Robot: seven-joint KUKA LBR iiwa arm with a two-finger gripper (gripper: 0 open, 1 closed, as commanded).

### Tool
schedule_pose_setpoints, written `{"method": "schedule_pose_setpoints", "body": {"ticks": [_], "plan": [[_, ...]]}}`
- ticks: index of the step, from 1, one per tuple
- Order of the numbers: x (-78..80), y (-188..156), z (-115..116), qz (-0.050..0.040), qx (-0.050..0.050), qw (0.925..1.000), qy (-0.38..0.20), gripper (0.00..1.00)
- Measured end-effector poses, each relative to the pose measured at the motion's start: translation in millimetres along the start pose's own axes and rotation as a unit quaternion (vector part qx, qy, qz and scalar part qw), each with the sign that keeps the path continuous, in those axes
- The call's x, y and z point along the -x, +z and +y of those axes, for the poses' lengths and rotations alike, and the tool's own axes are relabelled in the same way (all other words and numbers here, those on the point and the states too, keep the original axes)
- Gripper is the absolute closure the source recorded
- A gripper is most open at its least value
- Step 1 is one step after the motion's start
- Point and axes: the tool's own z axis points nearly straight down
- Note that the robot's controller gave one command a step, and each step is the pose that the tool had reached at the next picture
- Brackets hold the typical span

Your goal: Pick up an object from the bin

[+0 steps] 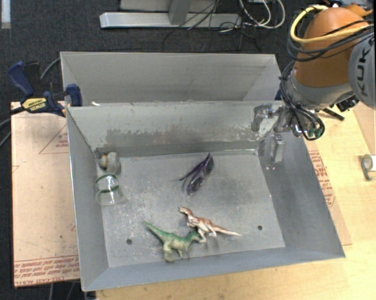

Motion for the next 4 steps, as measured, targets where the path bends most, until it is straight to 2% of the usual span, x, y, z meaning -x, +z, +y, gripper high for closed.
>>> {"method": "schedule_pose_setpoints", "body": {"ticks": [1,2,3,4], "plan": [[1.0,-5.4,0.6,-0.0035,0.000,1.0000,-0.001,0.00],[8.6,91.9,63.6,0.0016,0.002,0.9990,-0.044,0.00],[-13.7,99.4,58.7,-0.0040,0.000,1.0000,-0.004,0.00],[10.9,143.4,128.7,0.0010,0.003,0.9995,-0.032,0.00]]}}
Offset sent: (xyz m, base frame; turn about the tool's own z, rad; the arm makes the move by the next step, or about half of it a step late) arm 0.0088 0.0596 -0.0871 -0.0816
